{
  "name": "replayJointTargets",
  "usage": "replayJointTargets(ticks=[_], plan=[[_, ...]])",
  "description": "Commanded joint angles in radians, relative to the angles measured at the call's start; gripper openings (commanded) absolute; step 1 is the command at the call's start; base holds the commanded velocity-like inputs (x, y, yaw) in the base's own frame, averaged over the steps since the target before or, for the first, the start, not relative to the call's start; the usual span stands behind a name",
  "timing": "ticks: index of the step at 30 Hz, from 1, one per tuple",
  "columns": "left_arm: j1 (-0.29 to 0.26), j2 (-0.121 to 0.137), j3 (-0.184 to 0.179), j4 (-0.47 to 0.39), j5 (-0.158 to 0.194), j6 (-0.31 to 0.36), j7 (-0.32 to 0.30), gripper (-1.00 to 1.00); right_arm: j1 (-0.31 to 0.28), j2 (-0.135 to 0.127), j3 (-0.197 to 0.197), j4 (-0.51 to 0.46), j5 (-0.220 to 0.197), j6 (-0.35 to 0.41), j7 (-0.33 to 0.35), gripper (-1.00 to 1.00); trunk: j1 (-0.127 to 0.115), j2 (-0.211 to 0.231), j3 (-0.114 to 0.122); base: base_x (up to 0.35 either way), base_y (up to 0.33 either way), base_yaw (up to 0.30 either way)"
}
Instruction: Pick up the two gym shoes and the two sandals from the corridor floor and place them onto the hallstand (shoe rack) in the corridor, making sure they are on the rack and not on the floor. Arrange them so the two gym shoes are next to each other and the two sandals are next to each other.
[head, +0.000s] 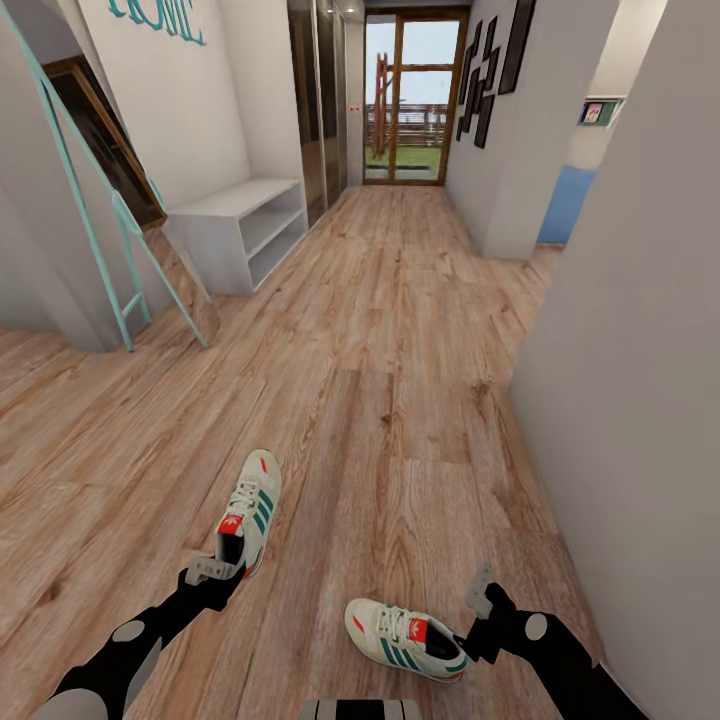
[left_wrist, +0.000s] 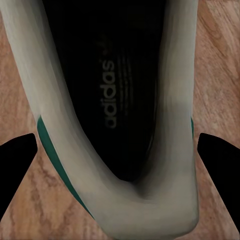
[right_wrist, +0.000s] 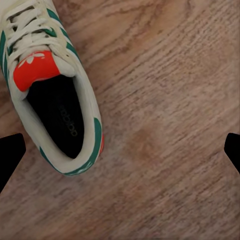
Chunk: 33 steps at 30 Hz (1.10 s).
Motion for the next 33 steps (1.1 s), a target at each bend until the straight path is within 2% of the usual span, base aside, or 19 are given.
replayJointTargets(ticks=[1, 6, 15, 23, 33], plan=[[-0.001, -0.001, 0.009, 0.000, -0.010, -0.005, -0.005, -1.00, 0.000, 0.000, 0.003, -0.002, 0.006, 0.004, 0.003, 1.00, 0.000, 0.000, -0.001, 0.000, 0.000, 0.000], [-0.001, -0.001, 0.008, 0.000, -0.009, -0.005, -0.006, -1.00, 0.000, 0.001, 0.004, -0.001, 0.005, -0.008, 0.001, 1.00, 0.000, 0.000, -0.001, 0.000, 0.000, 0.000], [-0.001, -0.001, 0.010, 0.000, -0.009, -0.004, -0.007, -1.00, -0.001, 0.003, 0.005, -0.007, 0.004, -0.082, -0.001, 1.00, 0.000, 0.000, -0.001, 0.000, 0.000, 0.000], [-0.001, -0.001, 0.009, 0.000, -0.009, -0.004, -0.007, -1.00, -0.002, 0.005, 0.004, -0.005, 0.003, -0.095, -0.002, 1.00, 0.003, -0.002, -0.032, 0.000, 0.000, 0.000], [-0.001, 0.000, 0.008, 0.000, -0.009, -0.004, -0.007, -1.00, -0.002, 0.017, 0.003, -0.010, 0.003, -0.096, -0.003, 1.00, 0.003, -0.002, -0.032, 0.000, 0.000, 0.000]])
